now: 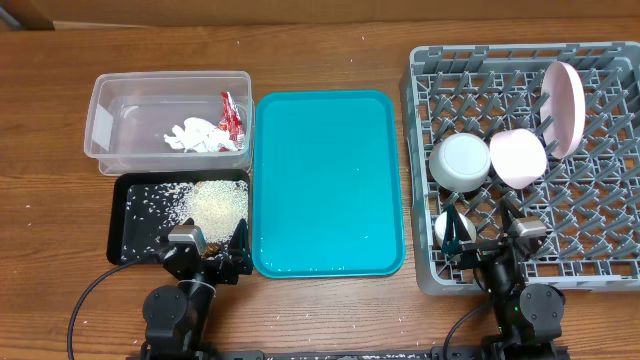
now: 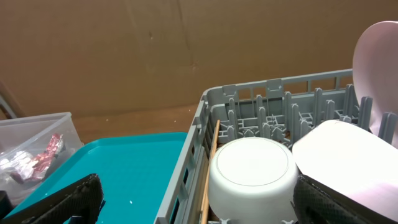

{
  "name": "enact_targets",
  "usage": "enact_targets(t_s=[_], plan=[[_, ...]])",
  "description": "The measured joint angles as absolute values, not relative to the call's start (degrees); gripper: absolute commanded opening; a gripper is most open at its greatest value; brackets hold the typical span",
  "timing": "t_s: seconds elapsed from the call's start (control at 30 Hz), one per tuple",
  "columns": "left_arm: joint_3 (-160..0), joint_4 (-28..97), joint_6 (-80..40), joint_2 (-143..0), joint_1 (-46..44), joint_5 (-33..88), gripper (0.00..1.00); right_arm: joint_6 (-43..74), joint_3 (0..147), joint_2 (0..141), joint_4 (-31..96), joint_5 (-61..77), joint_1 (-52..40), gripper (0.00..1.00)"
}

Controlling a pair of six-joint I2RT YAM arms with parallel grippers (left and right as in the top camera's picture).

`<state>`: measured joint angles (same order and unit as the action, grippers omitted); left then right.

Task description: Sort waste into correct bins and load items into the dishwasher

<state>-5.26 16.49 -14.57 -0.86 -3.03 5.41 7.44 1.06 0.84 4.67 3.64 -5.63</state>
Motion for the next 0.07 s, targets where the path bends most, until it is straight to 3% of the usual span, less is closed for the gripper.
enact_targets(t_s=[0.07], plan=[[-5.3, 16.5, -14.6, -0.9, -3.0, 5.4, 1.00, 7.5, 1.1, 0.8, 4.7, 3.6, -5.6, 1.00]])
